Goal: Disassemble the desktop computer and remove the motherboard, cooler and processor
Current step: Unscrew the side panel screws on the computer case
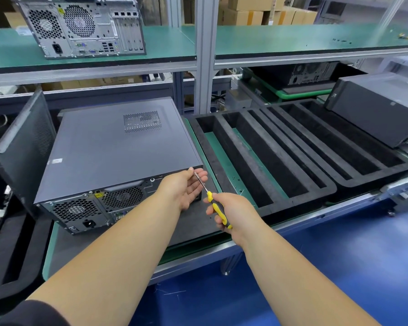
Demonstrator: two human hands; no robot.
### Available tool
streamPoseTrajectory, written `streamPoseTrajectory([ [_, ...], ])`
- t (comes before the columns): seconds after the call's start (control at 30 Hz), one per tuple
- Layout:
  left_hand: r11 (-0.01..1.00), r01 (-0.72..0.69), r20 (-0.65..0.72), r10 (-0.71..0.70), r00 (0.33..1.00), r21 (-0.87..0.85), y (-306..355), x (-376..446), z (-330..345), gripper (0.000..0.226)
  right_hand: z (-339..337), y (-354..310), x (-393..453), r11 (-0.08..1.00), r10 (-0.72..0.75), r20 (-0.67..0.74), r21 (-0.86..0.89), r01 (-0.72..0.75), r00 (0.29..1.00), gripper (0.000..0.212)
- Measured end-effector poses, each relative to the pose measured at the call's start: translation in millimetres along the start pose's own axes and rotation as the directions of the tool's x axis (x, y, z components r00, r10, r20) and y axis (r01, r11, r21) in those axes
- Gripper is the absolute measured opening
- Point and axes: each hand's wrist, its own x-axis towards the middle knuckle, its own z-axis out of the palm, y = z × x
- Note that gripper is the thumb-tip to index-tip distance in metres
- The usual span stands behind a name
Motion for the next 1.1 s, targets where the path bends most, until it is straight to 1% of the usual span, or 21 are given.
streamPoseTrajectory([
  [0.1,0.999,0.025,0.022,-0.025,0.999,-0.027,0.8,0.6,-2.5,0.031,2.7,-1.9,0.0,1.000,-0.013,-0.001,0.003,0.013,1.000,0.026],
  [0.27,0.997,0.057,0.048,-0.055,0.997,-0.051,4.0,0.5,-4.2,0.032,5.1,-6.4,-1.1,1.000,0.010,0.015,-0.004,-0.010,1.000,0.026],
  [0.47,0.996,0.076,0.050,-0.074,0.996,-0.051,5.1,-1.8,-5.0,0.042,7.3,-2.4,1.2,0.996,0.016,0.023,0.090,-0.018,1.000,0.026],
  [0.53,0.996,0.078,0.040,-0.076,0.996,-0.042,5.1,-1.4,-3.8,0.042,8.8,-2.1,3.0,0.996,0.006,0.016,0.090,-0.007,1.000,0.026],
  [0.6,0.996,0.084,0.039,-0.083,0.996,-0.038,5.8,-1.6,-2.9,0.043,8.8,-2.3,3.3,0.998,-0.028,0.005,0.055,0.027,1.000,0.021],
  [0.67,0.995,0.090,0.039,-0.089,0.995,-0.041,6.6,-1.9,-2.6,0.043,7.0,-0.7,3.8,0.994,-0.112,0.007,0.008,0.112,0.994,0.013],
  [0.73,0.994,0.094,0.035,-0.092,0.995,-0.051,7.4,-2.6,-2.2,0.042,4.7,0.9,4.1,0.984,-0.177,-0.004,-0.034,0.177,0.984,0.009],
  [0.83,0.994,0.098,0.032,-0.097,0.995,-0.052,8.3,-3.9,-2.0,0.042,4.6,1.0,6.1,0.981,-0.186,-0.006,-0.054,0.185,0.983,0.010],
  [0.93,0.994,0.102,0.030,-0.100,0.994,-0.048,8.6,-4.8,-2.2,0.043,8.0,-3.0,6.6,0.991,-0.131,-0.006,-0.027,0.131,0.991,0.014],
  [0.97,0.994,0.103,0.030,-0.102,0.994,-0.046,8.6,-5.1,-2.2,0.043,8.7,-4.2,6.1,0.996,-0.082,0.007,0.028,0.081,0.997,0.020],
  [1.03,0.993,0.107,0.021,-0.106,0.994,-0.042,9.0,-5.5,-1.9,0.043,9.0,-6.4,5.2,0.979,0.036,0.084,0.197,-0.052,0.996,0.038],
  [1.07,0.993,0.109,0.012,-0.109,0.994,-0.036,9.4,-5.5,-1.9,0.043,9.0,-6.8,4.9,0.960,0.070,0.125,0.261,-0.101,0.990,0.042],
  [1.1,0.993,0.113,0.002,-0.113,0.994,-0.029,10.0,-5.9,-1.7,0.042,8.8,-6.0,5.2,0.953,0.083,0.143,0.279,-0.120,0.986,0.041],
])
